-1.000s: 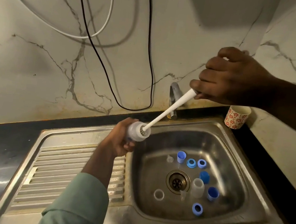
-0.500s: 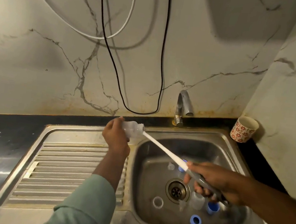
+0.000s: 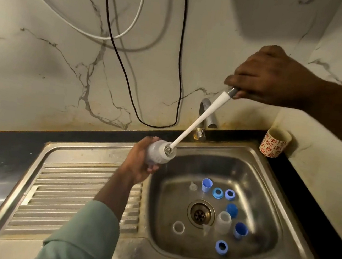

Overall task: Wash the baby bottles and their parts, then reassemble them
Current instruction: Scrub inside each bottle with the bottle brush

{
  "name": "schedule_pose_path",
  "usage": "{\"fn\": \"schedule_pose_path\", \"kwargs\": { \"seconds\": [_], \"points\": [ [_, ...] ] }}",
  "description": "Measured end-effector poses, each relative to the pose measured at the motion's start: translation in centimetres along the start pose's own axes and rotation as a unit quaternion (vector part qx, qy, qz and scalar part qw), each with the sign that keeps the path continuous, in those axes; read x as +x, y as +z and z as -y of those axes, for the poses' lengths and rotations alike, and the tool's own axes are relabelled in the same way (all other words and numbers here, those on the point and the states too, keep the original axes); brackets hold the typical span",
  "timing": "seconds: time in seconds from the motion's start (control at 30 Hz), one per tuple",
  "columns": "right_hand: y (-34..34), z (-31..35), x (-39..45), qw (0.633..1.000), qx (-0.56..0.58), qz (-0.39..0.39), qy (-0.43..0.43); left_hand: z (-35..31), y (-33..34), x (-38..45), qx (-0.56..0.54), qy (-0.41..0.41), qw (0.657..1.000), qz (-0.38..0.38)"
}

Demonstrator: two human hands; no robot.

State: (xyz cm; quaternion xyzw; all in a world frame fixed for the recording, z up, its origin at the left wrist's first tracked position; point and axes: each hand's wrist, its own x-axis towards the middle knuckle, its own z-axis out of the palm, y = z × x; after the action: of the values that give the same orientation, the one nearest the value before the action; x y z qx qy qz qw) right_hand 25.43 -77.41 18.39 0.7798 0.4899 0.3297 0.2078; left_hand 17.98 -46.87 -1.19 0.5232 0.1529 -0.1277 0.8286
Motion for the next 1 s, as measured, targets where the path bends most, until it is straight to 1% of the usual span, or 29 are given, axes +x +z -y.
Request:
{"fn": "schedule_pose_path", "kwargs": {
  "seconds": [0.07, 0.13, 0.17, 0.2, 0.23, 0.27, 0.3, 0.33, 0.37, 0.4, 0.43, 0.47, 0.5, 0.53, 0.57, 0.63, 0.67, 0.7, 0.77, 0.8, 0.83, 0.87, 0.9, 0.93, 0.97, 1.0],
  "points": [
    [1.4, 0.2, -0.9, 0.997, 0.043, 0.032, 0.052, 0.8, 0.3, -0.6, -0.092, -0.01, 0.995, 0.043],
    [3.2, 2.1, -2.8, 0.988, 0.094, 0.061, 0.108, 1.2, 0.5, -1.0, -0.167, 0.01, 0.984, 0.059],
    [4.2, 3.4, -3.9, 0.977, 0.131, 0.073, 0.148, 1.3, 0.6, -1.1, -0.201, 0.024, 0.978, 0.045],
    [4.9, 5.0, -4.9, 0.957, 0.183, 0.087, 0.207, 1.2, 0.7, -1.0, -0.227, 0.039, 0.973, 0.016],
    [5.6, 7.1, -5.8, 0.921, 0.248, 0.113, 0.277, 1.0, 0.8, -0.8, -0.243, 0.054, 0.968, -0.02],
    [6.2, 9.6, -6.6, 0.871, 0.325, 0.149, 0.337, 0.8, 0.8, -0.5, -0.251, 0.07, 0.963, -0.061],
    [6.7, 12.5, -7.1, 0.807, 0.413, 0.174, 0.385, 0.5, 0.7, -0.1, -0.251, 0.087, 0.958, -0.106],
    [7.0, 15.6, -7.4, 0.725, 0.499, 0.195, 0.433, 0.2, 0.6, 0.3, -0.243, 0.106, 0.952, -0.153],
    [6.6, 18.5, -7.5, 0.619, 0.577, 0.221, 0.484, -0.1, 0.5, 0.6, -0.228, 0.123, 0.945, -0.2],
    [5.8, 20.7, -7.5, 0.488, 0.647, 0.262, 0.523, -0.2, 0.3, 0.9, -0.204, 0.136, 0.939, -0.243],
    [5.0, 22.1, -7.5, 0.36, 0.703, 0.309, 0.53, -0.2, 0.2, 1.2, -0.184, 0.148, 0.932, -0.275],
    [4.2, 22.8, -7.4, 0.257, 0.745, 0.342, 0.512, -0.3, 0.2, 1.4, -0.172, 0.162, 0.925, -0.298],
    [3.6, 22.9, -7.3, 0.201, 0.771, 0.355, 0.49, -0.3, 0.3, 1.6, -0.172, 0.174, 0.918, -0.312],
    [3.2, 22.7, -7.2, 0.193, 0.78, 0.355, 0.478, -0.4, 0.5, 1.6, -0.187, 0.187, 0.911, -0.315],
    [3.0, 22.4, -6.9, 0.229, 0.772, 0.345, 0.482, -0.7, 0.7, 1.8, -0.204, 0.199, 0.905, -0.317],
    [3.2, 22.1, -6.1, 0.354, 0.724, 0.294, 0.513, -1.1, 1.2, 2.2, -0.225, 0.203, 0.904, -0.301],
    [3.4, 22.1, -5.7, 0.418, 0.695, 0.264, 0.522, -1.3, 1.4, 2.2, -0.219, 0.186, 0.91, -0.299],
    [3.7, 22.0, -5.7, 0.491, 0.658, 0.239, 0.518, -1.6, 1.6, 2.2, -0.201, 0.156, 0.919, -0.301],
    [4.2, 21.4, -5.9, 0.645, 0.558, 0.213, 0.477, -2.0, 1.2, 2.1, -0.152, 0.081, 0.937, -0.302],
    [4.1, 20.8, -6.2, 0.705, 0.508, 0.208, 0.449, -2.2, 0.7, 2.0, -0.136, 0.048, 0.948, -0.285],
    [4.0, 20.3, -6.5, 0.754, 0.459, 0.208, 0.422, -2.5, 0.2, 1.9, -0.128, 0.017, 0.958, -0.254],
    [3.8, 19.8, -6.9, 0.796, 0.409, 0.209, 0.395, -2.9, -0.2, 1.9, -0.128, -0.013, 0.969, -0.212],
    [3.8, 19.6, -7.2, 0.828, 0.366, 0.21, 0.369, -3.3, -0.3, 1.8, -0.137, -0.041, 0.977, -0.159],
    [3.8, 19.4, -7.4, 0.851, 0.332, 0.211, 0.349, -3.8, 0.1, 1.7, -0.139, -0.066, 0.982, -0.112],
    [3.8, 19.3, -7.4, 0.864, 0.313, 0.212, 0.333, -4.2, 0.8, 1.8, -0.117, -0.081, 0.985, -0.092],
    [3.8, 19.3, -7.5, 0.871, 0.308, 0.209, 0.32, -4.5, 1.6, 1.9, -0.075, -0.089, 0.988, -0.106]
  ]
}}
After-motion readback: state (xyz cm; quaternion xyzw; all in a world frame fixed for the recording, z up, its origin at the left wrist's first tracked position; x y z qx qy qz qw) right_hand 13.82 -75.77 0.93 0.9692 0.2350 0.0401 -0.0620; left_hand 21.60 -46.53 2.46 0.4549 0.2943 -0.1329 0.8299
